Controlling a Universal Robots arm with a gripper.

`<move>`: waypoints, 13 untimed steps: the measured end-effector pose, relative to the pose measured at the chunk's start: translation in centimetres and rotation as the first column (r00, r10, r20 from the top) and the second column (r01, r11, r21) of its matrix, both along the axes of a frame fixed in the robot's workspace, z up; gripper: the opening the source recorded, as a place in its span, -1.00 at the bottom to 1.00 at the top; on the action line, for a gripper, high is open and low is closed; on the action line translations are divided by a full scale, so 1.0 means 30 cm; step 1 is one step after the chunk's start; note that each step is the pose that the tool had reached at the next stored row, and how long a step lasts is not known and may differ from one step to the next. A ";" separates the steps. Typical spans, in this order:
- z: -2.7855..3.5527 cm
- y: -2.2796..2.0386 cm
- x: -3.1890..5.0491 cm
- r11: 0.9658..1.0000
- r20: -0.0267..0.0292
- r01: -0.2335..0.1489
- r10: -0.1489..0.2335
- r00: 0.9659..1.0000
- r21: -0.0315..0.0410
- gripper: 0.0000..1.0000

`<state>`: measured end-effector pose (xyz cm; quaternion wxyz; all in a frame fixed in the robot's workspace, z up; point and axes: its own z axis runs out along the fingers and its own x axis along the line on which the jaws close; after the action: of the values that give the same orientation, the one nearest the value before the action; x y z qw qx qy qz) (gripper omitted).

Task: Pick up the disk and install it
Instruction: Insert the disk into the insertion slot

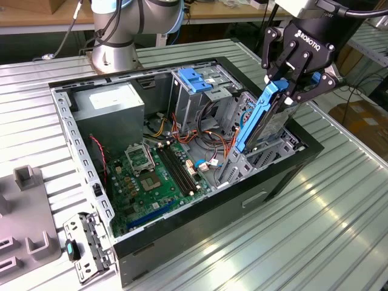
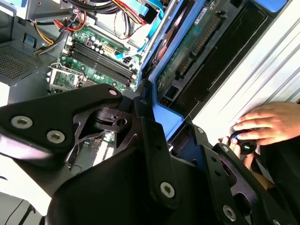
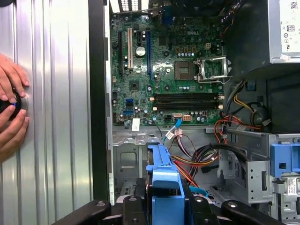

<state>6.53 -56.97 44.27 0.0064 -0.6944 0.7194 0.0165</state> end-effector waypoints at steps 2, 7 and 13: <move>0.001 0.000 0.000 1.000 0.000 0.000 0.000 1.000 0.000 -0.25; 0.009 0.000 0.000 1.000 0.000 0.000 0.000 1.000 0.001 -0.25; 0.019 -0.001 0.000 1.000 0.000 0.000 0.000 1.000 0.000 -0.25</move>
<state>6.53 -56.99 44.83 0.0064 -0.6944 0.7194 0.0165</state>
